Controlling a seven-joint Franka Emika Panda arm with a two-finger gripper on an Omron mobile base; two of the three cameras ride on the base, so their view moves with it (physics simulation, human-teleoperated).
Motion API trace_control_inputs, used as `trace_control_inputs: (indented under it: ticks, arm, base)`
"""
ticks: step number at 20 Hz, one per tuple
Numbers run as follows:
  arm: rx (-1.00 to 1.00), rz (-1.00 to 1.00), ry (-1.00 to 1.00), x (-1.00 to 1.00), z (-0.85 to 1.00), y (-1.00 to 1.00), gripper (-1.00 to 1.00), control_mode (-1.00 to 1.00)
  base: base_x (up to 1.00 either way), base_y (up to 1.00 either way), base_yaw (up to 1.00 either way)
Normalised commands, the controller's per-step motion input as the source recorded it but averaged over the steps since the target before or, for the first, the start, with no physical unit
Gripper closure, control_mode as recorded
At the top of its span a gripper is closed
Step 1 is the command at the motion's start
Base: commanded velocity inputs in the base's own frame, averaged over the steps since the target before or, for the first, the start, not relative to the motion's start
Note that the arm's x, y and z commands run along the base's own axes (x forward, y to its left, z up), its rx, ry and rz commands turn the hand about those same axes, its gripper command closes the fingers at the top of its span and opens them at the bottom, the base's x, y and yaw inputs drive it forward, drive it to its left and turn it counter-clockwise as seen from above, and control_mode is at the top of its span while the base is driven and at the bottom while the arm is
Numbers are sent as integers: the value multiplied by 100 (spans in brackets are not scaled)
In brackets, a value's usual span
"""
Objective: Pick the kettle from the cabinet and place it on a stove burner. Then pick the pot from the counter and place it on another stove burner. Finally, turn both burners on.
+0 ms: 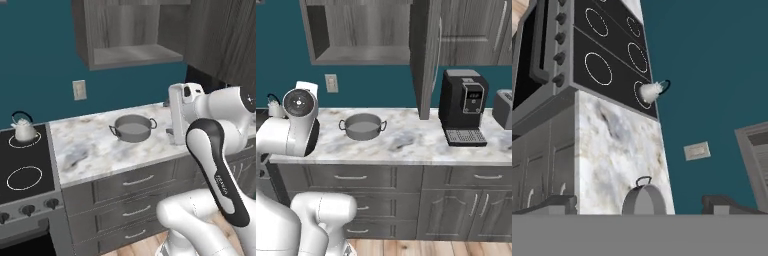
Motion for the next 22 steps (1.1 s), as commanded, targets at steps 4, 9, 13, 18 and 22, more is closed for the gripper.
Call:
trace_control_inputs:
  ticks: [4, 9, 13, 18, 22]
  arm:
    - [0, 0, 0, 0, 0, 0, -100, 100]
    - [0, 0, 0, 0, 0, 0, -100, 100]
    - [0, 0, 0, 0, 0, 0, -100, 100]
    - [0, 0, 0, 0, 0, 0, -100, 100]
    - [0, 0, 0, 0, 0, 0, -100, 100]
  base:
    - [17, -31, 0]
    - [28, -2, 0]
    - [48, 1, 2]
    - [56, 2, 4]
    - [54, 0, 5]
